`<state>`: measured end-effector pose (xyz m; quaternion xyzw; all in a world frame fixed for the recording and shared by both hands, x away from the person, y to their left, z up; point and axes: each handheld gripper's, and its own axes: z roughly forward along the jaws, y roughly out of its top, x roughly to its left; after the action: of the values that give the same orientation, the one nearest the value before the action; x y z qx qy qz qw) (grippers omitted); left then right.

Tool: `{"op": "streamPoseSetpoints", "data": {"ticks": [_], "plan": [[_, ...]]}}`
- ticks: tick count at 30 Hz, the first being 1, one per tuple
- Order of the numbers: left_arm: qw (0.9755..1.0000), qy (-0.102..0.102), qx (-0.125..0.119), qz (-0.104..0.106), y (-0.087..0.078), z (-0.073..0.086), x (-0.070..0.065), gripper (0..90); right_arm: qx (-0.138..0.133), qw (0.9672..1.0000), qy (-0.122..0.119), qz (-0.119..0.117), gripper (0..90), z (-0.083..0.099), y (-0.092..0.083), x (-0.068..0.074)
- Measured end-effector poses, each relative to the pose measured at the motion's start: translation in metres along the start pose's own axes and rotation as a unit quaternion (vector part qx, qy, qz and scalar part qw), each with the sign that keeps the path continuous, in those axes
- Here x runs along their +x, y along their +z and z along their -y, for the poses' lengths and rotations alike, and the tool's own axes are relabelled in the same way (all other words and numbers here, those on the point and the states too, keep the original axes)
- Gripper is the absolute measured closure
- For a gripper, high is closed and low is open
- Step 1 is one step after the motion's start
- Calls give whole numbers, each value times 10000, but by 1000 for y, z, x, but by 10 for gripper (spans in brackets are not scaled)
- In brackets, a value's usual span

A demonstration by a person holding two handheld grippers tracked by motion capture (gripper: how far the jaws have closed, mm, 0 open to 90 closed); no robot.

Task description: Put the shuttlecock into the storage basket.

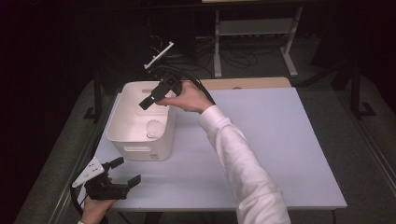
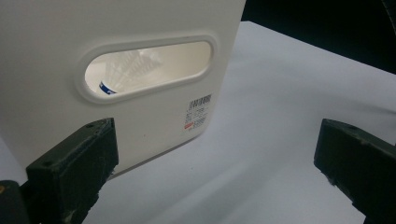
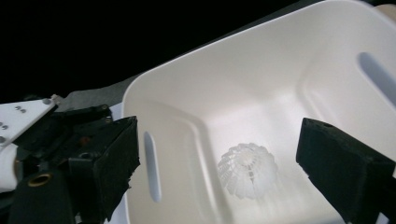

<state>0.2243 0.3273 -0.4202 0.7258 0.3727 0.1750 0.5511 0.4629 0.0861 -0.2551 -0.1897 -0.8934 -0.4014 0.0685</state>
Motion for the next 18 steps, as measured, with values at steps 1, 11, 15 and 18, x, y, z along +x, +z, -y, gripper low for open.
{"op": "streamPoseSetpoints", "data": {"ticks": [1, 11, 15, 18], "plan": [[10000, 7, 7, -7, 0, 0, 0, 0, -22, 10000, -5, 54, 90, 2, -4, -1], [10000, 32, 35, -29, 0, 0, 0, 0, -207, 9992, 164, 314, 0, 27, -31, -13], [10000, 32, 37, -32, 1, 0, 0, 0, -239, 9988, 251, 351, 0, 36, -39, -16], [10000, 29, 73, -42, 0, 0, 0, 0, -267, 9982, 221, 487, 0, 44, -44, -18]]}}
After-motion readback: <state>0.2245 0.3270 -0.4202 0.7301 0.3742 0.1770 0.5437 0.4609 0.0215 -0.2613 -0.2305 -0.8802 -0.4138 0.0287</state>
